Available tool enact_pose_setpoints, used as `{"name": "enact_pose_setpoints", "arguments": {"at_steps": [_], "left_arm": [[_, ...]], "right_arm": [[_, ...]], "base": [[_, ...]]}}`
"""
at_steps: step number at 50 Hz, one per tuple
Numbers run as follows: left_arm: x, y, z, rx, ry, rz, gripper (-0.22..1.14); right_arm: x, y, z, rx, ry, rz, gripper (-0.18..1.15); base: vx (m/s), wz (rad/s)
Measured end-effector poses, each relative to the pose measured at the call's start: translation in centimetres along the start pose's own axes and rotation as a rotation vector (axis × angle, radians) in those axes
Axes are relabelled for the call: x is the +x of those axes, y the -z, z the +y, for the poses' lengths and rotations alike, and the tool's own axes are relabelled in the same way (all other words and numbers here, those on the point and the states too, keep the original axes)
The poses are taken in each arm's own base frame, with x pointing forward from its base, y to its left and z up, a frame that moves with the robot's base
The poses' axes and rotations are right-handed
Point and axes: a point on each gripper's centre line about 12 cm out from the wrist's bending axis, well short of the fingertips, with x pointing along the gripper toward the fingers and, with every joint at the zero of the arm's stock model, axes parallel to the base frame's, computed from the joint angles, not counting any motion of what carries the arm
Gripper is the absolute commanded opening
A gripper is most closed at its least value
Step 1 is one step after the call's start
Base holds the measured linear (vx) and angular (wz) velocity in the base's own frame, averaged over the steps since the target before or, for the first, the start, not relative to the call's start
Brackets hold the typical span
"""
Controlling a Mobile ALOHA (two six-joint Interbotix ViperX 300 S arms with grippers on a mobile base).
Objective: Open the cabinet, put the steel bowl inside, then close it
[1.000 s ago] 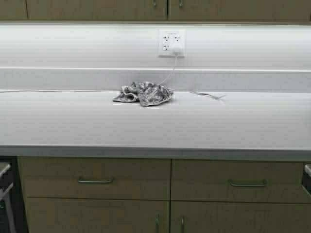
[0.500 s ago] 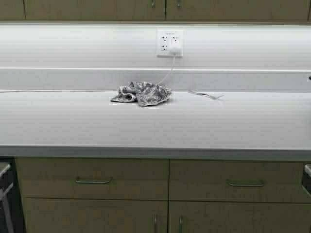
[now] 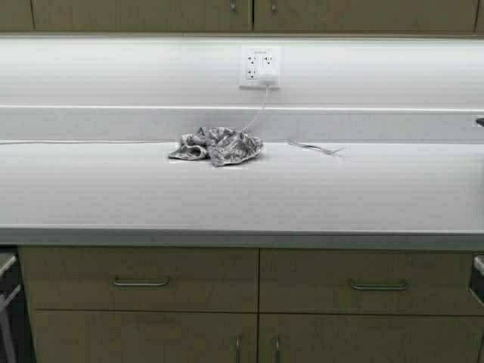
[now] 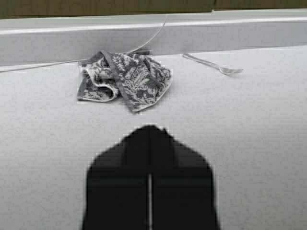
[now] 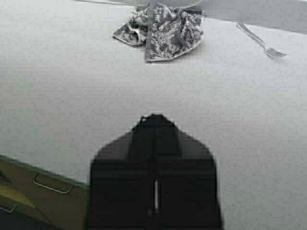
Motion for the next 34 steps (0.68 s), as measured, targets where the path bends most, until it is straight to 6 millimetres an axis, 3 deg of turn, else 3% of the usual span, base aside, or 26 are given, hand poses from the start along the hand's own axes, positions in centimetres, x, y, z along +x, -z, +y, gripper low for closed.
{"name": "enact_pose_setpoints", "arguments": {"at_steps": [34], "left_arm": [[0.0, -0.2, 0.02, -0.002, -0.002, -0.017, 0.04]], "right_arm": [[0.0, 0.0, 0.0, 0.0, 0.0, 0.0, 0.06]], "base": [[0.0, 0.0]]}}
